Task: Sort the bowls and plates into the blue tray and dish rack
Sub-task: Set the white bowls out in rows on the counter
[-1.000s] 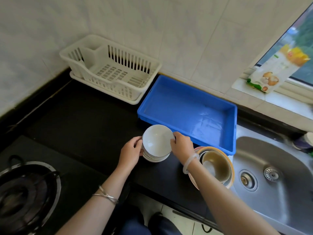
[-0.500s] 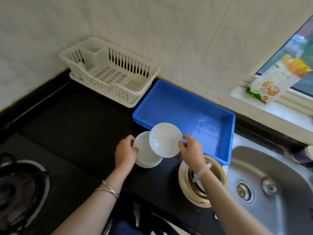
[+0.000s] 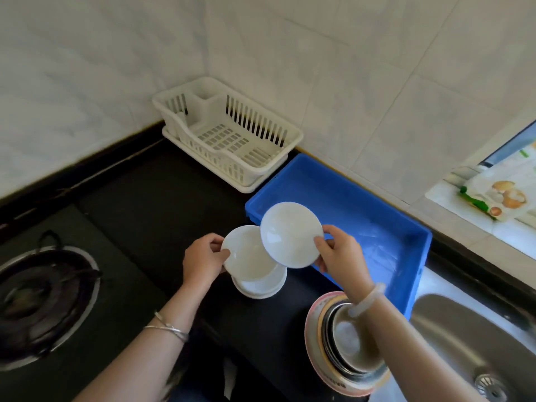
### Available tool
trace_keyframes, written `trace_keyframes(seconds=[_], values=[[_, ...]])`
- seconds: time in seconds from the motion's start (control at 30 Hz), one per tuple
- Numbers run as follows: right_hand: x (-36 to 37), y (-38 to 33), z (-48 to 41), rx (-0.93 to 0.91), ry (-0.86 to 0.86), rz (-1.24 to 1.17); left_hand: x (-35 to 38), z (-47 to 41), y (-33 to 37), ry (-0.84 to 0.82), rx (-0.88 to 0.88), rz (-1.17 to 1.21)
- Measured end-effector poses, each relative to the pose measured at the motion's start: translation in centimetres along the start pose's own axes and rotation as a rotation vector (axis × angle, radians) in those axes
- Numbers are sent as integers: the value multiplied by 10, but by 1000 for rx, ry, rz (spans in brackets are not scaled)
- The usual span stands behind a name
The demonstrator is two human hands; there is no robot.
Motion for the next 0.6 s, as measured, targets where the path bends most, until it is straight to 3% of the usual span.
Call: trace_keyframes(seconds=[0.3,0.6], values=[[31,-95,-53,-132,-132,-102,-97,-50,11,123,-27,282],[170,-160,-134,-72,-344,-63,-187,-130,-31,367,-145,482]])
Point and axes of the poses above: each hand's wrist, its own z-axis away from the middle knuckle, its own x-axis out of the palm, y = z × x, the point moved 5 cm from there along -z, towards the middle knuckle, and after that the axes turned 10 degrees about z, right-handed, at the moved point
